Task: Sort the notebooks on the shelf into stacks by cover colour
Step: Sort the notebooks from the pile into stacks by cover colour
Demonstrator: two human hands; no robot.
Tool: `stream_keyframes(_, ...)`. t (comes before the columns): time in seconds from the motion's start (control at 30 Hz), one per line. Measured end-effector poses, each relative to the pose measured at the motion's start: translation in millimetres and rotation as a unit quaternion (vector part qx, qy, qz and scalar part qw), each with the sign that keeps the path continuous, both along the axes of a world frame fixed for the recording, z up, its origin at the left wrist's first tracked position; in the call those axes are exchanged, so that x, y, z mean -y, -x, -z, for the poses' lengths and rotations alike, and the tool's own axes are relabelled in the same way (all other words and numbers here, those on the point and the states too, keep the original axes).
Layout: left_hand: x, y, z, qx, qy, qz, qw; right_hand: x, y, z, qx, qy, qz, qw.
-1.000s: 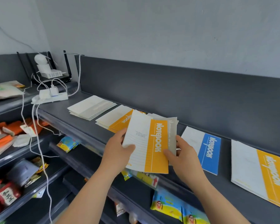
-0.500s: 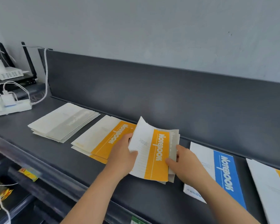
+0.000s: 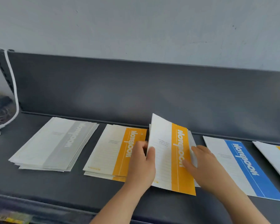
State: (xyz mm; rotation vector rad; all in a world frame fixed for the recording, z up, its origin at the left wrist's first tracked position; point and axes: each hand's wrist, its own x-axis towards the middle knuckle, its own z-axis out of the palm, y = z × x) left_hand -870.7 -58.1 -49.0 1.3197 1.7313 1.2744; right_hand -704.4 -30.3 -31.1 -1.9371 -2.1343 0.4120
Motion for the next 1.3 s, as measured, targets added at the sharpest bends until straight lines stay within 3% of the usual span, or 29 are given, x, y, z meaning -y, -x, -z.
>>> stream_keyframes(0.27, 26.7, 64.6, -20.6, 0.143, -0.054, 0.011, 0.988, 38.2, 67.2, -0.9, -0.257, -0.052, 0.035, 0.964)
stream_keyframes(0.5, 27.5, 113.5, -18.4, 0.176, -0.039, -0.013, 0.984, 38.7, 118.2, 2.9, -0.244, -0.061, 0.032, 0.967)
stream_keyframes(0.57, 23.1, 123.3, -18.7, 0.125, -0.045, -0.028, 0.991, 33.5, 125.0, 1.6, -0.247, -0.069, 0.019, 0.966)
stream_keyframes(0.7, 10.9, 135.9, -9.5, -0.069, -0.021, -0.038, 0.997, 16.1, 133.2, 6.5, -0.185, -0.096, -0.005, 0.978)
stream_keyframes(0.9, -1.0, 144.8, 14.1, -0.272, 0.022, -0.06, 0.96, 11.2, 138.3, 19.1, -0.038, -0.106, -0.026, 0.993)
stream_keyframes(1.3, 1.0, 140.3, 19.0, -0.299, 0.07, -0.065, 0.949, 14.2, 140.8, 26.6, -0.011, -0.072, -0.025, 0.997)
